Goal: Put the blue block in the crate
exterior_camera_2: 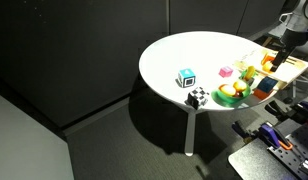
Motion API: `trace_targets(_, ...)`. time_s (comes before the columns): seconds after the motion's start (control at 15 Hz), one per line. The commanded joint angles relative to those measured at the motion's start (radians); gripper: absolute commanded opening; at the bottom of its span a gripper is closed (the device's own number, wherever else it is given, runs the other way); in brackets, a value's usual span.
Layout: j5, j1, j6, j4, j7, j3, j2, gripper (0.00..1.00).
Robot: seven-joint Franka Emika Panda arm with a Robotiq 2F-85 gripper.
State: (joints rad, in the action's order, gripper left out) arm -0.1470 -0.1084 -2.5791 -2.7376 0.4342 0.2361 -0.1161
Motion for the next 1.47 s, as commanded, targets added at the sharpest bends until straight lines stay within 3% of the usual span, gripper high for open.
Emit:
trace_targets(0.0,-0.011,-0.023,-0.011,-0.010,0.002,-0.013,0.035,1.00)
trace_targets(0.8,0.035,-0.071,-0.239,-0.039,0.131,-0.023,0.195,1.00)
trace_targets(1.4,0.086,-0.126,-0.348,-0.038,0.220,-0.122,0.285,1.00)
